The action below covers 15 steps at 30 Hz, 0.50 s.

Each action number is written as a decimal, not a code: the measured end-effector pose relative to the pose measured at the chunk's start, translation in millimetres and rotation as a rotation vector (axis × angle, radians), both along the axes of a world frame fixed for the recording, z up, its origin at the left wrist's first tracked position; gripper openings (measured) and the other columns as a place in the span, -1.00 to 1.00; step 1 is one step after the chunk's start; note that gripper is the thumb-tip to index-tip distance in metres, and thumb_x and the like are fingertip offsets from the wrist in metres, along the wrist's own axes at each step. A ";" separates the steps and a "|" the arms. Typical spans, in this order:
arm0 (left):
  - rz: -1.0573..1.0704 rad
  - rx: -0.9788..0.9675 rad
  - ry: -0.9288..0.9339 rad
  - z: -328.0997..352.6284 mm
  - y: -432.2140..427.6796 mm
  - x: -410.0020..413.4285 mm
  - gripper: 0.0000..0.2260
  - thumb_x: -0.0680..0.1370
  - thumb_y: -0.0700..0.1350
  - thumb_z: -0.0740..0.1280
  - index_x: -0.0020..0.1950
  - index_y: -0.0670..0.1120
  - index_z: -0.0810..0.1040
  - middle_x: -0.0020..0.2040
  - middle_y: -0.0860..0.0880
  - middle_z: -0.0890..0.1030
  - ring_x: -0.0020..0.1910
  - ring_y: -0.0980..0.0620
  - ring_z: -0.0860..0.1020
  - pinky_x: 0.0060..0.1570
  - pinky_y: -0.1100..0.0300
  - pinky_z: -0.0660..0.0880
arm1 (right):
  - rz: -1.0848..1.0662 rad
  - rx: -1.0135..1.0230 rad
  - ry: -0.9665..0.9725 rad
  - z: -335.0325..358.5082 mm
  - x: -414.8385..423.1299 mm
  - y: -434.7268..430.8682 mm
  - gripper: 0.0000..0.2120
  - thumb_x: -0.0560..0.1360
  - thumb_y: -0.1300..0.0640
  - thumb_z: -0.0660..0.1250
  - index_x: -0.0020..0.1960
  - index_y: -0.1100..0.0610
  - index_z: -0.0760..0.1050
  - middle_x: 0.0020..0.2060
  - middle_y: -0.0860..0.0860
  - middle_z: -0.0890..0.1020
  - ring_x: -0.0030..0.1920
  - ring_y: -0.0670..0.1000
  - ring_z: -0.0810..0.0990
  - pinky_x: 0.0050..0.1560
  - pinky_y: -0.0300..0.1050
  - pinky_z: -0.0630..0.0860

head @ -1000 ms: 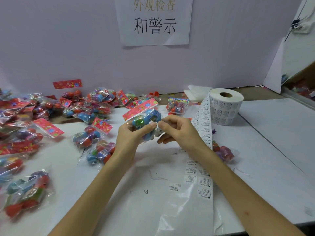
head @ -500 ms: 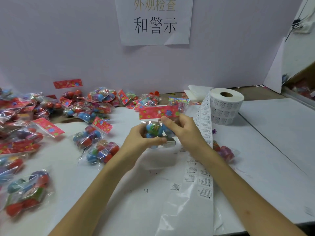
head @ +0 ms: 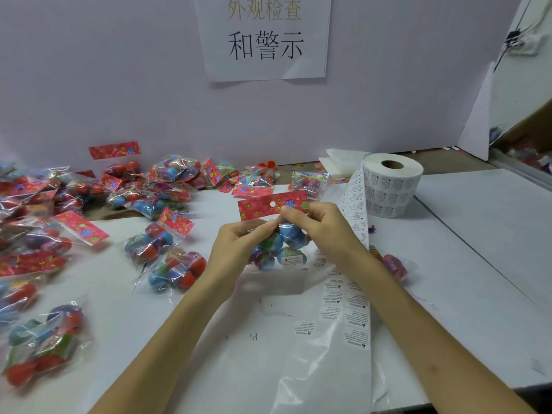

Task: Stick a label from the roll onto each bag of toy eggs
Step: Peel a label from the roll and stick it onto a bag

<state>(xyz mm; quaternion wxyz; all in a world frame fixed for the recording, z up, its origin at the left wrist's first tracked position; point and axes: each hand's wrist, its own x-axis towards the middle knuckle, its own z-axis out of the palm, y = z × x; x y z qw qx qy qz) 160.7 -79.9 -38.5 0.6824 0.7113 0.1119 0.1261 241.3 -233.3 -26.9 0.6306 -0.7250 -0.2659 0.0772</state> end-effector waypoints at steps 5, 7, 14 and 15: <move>-0.047 -0.014 0.023 -1.5 0.2 -0.3 -0.82 0.58 -0.01 0.42 -0.09 -0.07 0.75 -0.18 -0.09 0.75 -0.25 0.00 0.70 -0.31 0.20 0.59 | 0.054 0.007 0.023 3.8 9.4 -9.2 -0.92 0.53 0.23 0.46 0.00 0.11 0.66 -0.28 0.03 0.69 -0.27 -0.03 0.57 -0.39 -0.18 0.44; -0.076 -0.035 0.031 -0.3 -2.6 0.2 -0.73 0.53 0.12 0.40 -0.03 -0.06 0.74 -0.12 -0.08 0.76 -0.22 -0.02 0.72 -0.27 0.16 0.64 | 0.057 0.029 0.023 5.2 11.3 -12.7 -0.89 0.51 0.29 0.47 -0.02 0.11 0.66 -0.33 -0.03 0.68 -0.33 -0.06 0.58 -0.43 -0.21 0.44; -0.155 -0.182 0.112 2.6 6.9 -0.1 -0.50 0.44 0.25 0.41 0.23 -0.04 0.63 0.07 -0.12 0.73 -0.10 -0.25 0.73 -0.29 0.07 0.66 | -0.084 0.232 0.200 8.5 18.9 -21.3 -0.92 0.53 0.26 0.42 -0.01 0.13 0.62 -0.29 -0.01 0.72 -0.35 -0.05 0.66 -0.40 -0.22 0.54; -0.156 -0.184 0.102 2.0 8.1 -0.4 -0.54 0.47 0.19 0.43 0.25 -0.06 0.62 0.09 -0.15 0.71 -0.13 -0.26 0.73 -0.30 0.09 0.65 | -0.079 0.233 0.214 9.2 20.1 -23.0 -0.92 0.54 0.26 0.42 0.01 0.13 0.62 -0.27 0.00 0.73 -0.34 -0.04 0.67 -0.39 -0.22 0.55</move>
